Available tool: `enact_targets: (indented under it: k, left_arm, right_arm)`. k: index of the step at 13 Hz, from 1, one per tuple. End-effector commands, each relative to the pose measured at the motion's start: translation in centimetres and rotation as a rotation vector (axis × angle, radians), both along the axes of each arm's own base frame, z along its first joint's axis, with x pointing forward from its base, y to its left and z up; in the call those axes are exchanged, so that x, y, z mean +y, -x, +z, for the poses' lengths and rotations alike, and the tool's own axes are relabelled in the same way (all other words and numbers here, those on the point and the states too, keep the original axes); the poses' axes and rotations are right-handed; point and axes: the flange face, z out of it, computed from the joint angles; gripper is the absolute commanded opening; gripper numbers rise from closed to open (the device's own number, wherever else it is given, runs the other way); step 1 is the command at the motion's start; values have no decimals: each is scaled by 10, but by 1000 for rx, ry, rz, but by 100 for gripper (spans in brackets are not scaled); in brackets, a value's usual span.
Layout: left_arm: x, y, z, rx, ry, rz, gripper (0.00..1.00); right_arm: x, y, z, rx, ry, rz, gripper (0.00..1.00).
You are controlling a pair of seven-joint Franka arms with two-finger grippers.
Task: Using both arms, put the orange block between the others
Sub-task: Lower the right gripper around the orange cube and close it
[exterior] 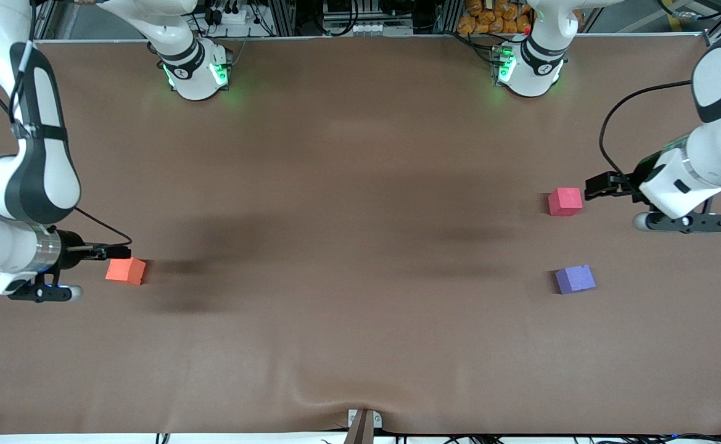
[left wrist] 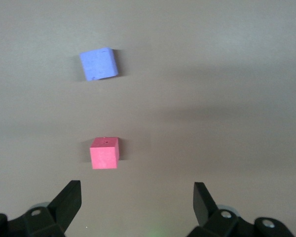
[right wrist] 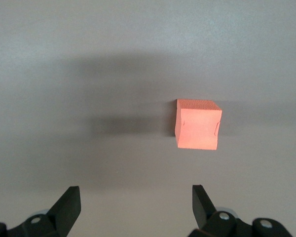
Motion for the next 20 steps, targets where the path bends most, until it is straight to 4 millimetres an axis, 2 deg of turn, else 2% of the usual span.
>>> enact_targets:
  k: [1, 3, 5, 7, 11, 15, 17, 20]
  left_arm:
    - [-23, -4, 14, -22, 33, 5, 100]
    - [-26, -6, 10, -15, 34, 25, 100]
    - [-25, -7, 10, -15, 35, 27, 100]
    - [-25, -7, 10, -16, 35, 29, 100]
    - [-24, -7, 8, -14, 34, 28, 100]
    - [-24, -8, 9, -18, 34, 29, 100]
    - [-24, -7, 8, -17, 34, 29, 100]
    - [-24, -8, 7, -17, 34, 29, 100]
  right_arm:
    - [-6, -7, -17, -17, 2, -13, 100]
    - [-21, -10, -40, -18, 3, -30, 100]
    - [-37, -11, -53, -19, 2, -48, 100]
    - [-39, -11, -68, -4, 1, -50, 100]
    - [-53, -9, -100, 15, 5, -70, 100]
    - [-52, 5, -132, 4, 11, -73, 100]
    - [-53, 8, -137, 6, 13, -76, 100]
    - [-59, 7, -131, 0, 52, -49, 100]
